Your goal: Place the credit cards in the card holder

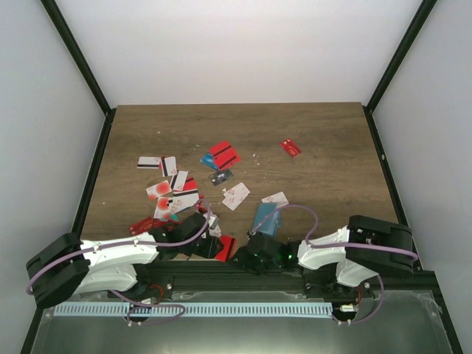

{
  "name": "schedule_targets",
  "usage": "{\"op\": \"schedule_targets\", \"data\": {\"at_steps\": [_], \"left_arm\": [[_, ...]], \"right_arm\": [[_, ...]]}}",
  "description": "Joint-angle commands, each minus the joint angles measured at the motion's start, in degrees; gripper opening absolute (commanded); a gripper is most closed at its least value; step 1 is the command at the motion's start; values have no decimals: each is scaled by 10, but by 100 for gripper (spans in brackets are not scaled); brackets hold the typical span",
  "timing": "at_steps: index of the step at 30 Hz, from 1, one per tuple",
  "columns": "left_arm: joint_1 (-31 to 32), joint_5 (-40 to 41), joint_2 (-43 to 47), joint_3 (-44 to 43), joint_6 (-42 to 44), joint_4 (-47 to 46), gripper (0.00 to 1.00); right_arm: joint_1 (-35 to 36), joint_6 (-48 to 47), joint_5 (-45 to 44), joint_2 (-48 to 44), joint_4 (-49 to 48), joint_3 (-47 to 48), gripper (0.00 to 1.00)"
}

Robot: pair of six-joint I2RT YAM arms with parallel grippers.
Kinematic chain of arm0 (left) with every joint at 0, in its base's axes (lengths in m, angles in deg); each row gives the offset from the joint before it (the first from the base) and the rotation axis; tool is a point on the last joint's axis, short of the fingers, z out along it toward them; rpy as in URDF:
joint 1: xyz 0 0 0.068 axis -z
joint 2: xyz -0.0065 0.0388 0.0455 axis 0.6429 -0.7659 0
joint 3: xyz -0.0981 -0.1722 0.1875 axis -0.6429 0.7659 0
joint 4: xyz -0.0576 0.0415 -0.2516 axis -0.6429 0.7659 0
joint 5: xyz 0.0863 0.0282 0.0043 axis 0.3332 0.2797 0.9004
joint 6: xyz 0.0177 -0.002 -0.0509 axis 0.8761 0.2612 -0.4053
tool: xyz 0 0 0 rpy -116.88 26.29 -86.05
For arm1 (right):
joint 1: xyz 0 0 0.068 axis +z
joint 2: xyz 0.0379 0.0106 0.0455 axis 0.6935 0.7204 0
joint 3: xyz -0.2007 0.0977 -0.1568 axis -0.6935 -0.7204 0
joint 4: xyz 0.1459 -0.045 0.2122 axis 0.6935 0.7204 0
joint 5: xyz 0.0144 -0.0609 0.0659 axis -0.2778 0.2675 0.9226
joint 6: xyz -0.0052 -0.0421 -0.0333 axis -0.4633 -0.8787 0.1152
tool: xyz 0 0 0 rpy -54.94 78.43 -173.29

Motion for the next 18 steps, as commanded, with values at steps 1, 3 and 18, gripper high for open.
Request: {"op": "schedule_targets", "data": {"at_steps": [1,3,18], "left_arm": [[12,-12,-10,18,4,-25,43],[21,-13,-13,23,3,-33,43],[72,-17,-24,35,-33,-80,43]], "right_arm": [[8,35,-36,20,-56,-7,42],[9,39,-44,22,-70,-13,43],[8,45,-78,21,-113,-36,38]]}}
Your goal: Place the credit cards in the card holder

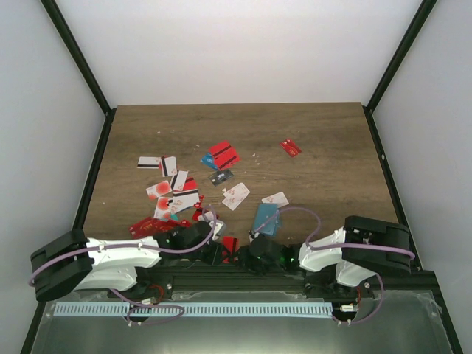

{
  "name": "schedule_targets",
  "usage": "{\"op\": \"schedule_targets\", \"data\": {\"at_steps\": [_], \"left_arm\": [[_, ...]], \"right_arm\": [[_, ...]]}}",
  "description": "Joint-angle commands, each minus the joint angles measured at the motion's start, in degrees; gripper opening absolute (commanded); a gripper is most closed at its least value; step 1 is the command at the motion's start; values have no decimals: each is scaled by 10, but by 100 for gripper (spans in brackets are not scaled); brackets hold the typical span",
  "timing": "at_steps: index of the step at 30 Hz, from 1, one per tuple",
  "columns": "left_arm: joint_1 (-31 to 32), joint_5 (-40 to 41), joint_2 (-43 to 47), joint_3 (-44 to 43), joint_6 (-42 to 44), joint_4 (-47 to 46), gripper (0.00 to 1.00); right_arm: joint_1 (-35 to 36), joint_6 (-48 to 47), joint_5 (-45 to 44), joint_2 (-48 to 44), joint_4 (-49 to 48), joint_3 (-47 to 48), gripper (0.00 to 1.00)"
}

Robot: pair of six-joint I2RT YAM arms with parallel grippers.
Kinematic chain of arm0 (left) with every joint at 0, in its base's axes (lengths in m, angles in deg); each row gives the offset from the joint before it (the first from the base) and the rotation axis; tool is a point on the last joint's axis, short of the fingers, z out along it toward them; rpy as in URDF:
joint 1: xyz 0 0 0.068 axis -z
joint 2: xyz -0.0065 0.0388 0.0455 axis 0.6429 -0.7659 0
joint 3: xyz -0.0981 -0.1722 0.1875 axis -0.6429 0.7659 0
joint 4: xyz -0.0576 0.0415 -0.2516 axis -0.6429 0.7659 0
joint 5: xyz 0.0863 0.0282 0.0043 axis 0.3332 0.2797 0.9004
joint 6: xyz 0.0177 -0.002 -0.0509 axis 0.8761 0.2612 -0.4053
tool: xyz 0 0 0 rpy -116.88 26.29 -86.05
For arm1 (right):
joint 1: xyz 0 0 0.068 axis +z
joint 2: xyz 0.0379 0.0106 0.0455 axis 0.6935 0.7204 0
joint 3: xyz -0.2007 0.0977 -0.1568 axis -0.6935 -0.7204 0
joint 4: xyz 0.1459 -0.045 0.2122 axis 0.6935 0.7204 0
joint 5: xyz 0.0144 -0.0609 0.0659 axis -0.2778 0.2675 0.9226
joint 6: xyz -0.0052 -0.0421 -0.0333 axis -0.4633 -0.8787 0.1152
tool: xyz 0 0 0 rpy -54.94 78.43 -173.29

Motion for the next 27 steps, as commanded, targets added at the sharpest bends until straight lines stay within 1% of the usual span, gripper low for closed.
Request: {"op": "schedule_targets", "data": {"at_steps": [1,11,16,19,20,23,25,27], "left_arm": [[12,-7,-3,19,-25,-7,43],[20,-2,-8,23,-31,-25,42],[25,-1,-11,24,-33,-30,41],[26,7,5,21,-36,-22,41],[26,15,14,18,-38,-12,41],[26,54,57,-13,-31,55,44],[25,91,91,-51,-18,115,50],[23,134,124,-91,-11,173,57]], "right_arm": [[1,4,-43,3,-27,-10,38],[1,6,-47,15,-78,-31,26],[1,5,-51,5,-77,-36,15],[1,0,-45,1,-79,-37,5],[1,-3,-41,-1,-80,-36,1],[1,-23,-19,-17,-97,-42,1],[2,-48,-3,-41,-98,-38,1],[-2,-88,5,-79,-63,-17,1]]}}
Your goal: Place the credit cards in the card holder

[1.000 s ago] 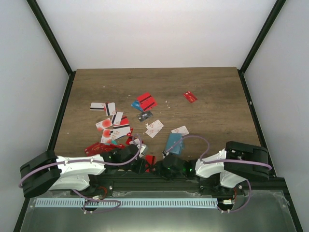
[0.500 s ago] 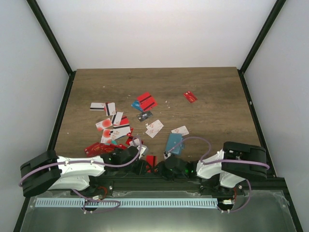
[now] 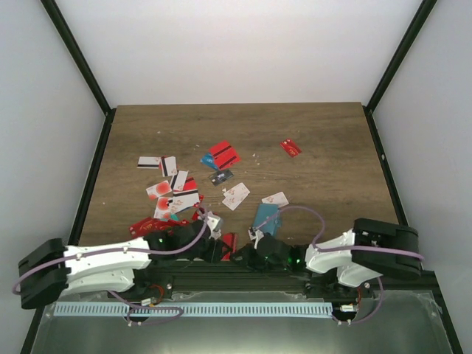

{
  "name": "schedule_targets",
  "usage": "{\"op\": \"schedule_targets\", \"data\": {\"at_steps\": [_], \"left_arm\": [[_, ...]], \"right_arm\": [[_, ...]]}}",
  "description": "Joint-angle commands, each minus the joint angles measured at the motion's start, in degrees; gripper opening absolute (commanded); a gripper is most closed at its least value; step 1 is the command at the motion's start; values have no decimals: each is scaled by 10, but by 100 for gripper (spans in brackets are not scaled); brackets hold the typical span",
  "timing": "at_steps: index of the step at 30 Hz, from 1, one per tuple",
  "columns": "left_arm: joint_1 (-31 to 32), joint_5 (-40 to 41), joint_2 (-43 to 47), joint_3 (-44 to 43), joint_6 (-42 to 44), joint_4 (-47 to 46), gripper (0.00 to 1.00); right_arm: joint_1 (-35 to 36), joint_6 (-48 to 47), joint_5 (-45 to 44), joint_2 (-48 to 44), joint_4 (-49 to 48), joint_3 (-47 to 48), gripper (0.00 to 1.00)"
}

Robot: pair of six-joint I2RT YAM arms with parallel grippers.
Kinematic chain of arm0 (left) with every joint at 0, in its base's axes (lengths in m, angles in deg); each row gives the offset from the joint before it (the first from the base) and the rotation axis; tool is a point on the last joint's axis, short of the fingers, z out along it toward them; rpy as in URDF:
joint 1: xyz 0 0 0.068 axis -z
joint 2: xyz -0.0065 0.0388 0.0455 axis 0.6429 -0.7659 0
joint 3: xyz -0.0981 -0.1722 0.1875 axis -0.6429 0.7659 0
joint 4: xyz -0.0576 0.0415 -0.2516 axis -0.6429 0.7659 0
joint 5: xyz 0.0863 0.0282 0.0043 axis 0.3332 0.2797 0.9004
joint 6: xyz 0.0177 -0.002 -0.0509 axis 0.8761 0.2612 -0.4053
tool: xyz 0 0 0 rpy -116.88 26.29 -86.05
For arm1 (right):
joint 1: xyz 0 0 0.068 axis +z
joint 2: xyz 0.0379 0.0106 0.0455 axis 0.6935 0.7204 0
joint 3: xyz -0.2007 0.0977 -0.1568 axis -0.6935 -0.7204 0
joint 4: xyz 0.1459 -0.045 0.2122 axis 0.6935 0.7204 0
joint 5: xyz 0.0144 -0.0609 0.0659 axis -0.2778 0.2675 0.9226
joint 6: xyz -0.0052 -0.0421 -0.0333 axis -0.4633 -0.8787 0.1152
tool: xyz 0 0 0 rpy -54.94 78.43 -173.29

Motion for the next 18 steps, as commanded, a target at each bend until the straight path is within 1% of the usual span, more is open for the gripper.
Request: {"op": "schedule_targets", "data": {"at_steps": [1,3,5,8,11,14,16,18], "left_arm": [[-1,107,72,-93,27,134,60],[-7,148,103,-134,40,180,65],[-14,170,125,-170,48,202,70],[-29,180,142,-213,65,209,72],[-42,165,149,-238,92,180,73],[-67,104,145,-246,122,128,74],[-93,28,132,-250,139,93,74],[-133,-47,117,-253,150,54,74]], "right_arm": [[-5,-90,11,-77,62,35,1],[-20,-138,13,-123,136,70,1],[-56,-177,23,-173,181,93,1],[-114,-243,46,-258,213,100,1],[-176,-309,82,-325,230,101,1],[-245,-358,140,-381,224,91,1],[-291,-385,201,-404,211,85,1],[-340,-410,277,-412,196,84,1]]}}
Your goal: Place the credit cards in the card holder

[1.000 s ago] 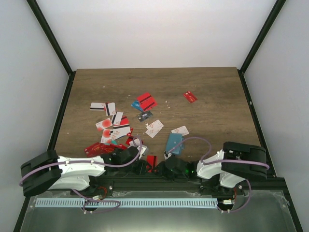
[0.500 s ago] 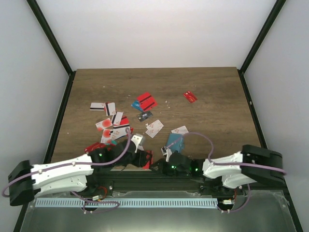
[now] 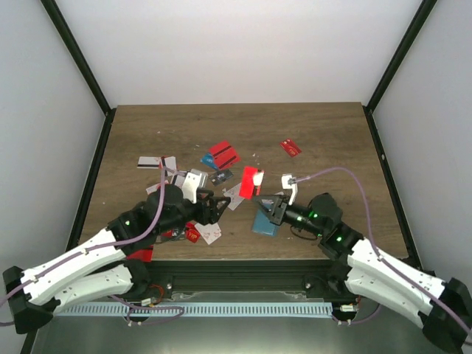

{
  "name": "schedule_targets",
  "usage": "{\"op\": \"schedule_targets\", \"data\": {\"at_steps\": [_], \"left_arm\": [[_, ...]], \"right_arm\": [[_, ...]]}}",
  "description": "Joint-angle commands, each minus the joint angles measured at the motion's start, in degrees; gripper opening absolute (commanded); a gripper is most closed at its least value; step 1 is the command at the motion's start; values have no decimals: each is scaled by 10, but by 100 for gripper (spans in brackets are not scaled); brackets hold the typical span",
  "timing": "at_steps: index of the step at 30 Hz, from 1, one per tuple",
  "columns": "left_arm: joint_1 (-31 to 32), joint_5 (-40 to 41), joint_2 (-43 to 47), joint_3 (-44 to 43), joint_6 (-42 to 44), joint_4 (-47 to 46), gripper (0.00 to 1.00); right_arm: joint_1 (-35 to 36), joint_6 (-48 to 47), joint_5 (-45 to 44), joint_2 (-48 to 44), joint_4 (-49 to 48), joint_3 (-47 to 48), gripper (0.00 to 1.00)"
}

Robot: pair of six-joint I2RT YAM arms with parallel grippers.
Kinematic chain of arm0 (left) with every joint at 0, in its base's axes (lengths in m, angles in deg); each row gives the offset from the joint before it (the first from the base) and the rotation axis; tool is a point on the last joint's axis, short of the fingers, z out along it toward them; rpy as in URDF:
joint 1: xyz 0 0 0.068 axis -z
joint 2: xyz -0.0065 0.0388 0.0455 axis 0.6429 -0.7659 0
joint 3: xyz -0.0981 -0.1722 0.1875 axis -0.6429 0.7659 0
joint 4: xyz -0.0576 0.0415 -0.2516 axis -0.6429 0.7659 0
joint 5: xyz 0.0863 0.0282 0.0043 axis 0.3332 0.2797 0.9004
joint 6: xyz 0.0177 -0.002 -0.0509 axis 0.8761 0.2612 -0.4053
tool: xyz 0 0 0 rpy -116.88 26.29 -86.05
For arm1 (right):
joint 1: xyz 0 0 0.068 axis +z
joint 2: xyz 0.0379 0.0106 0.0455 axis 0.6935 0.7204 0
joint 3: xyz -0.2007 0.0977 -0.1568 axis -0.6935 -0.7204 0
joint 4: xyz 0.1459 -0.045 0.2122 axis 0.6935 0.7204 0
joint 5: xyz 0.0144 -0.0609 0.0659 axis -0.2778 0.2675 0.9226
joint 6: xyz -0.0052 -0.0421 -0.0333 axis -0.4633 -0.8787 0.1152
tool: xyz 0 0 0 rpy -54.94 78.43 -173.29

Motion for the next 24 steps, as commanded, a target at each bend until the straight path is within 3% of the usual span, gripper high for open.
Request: {"op": "schedule_targets", "data": {"at_steps": [1,3,4,6,16,19,24], "left_arm": [[-66,-175,-28,-14,51,-92,73],[-96,-243,-40,-14,58,-126,72],[-122,-313,-52,-14,61,-161,70],[-134,-351,-56,-17,63,-180,69],[-139,-408,-74,-15,75,-217,56],[-140,-421,-88,-14,71,-230,45],[-139,-447,-110,-15,62,-247,17]], "right_arm": [[-85,-98,175,-21,-13,-3,1],[-114,-104,240,-17,-43,-7,1],[-140,-94,304,-3,-83,-11,1],[-150,-90,343,10,-103,-9,1],[-155,-59,439,53,-198,-9,1],[-155,-53,446,60,-210,-8,1],[-154,-53,439,57,-209,-8,1]]}}
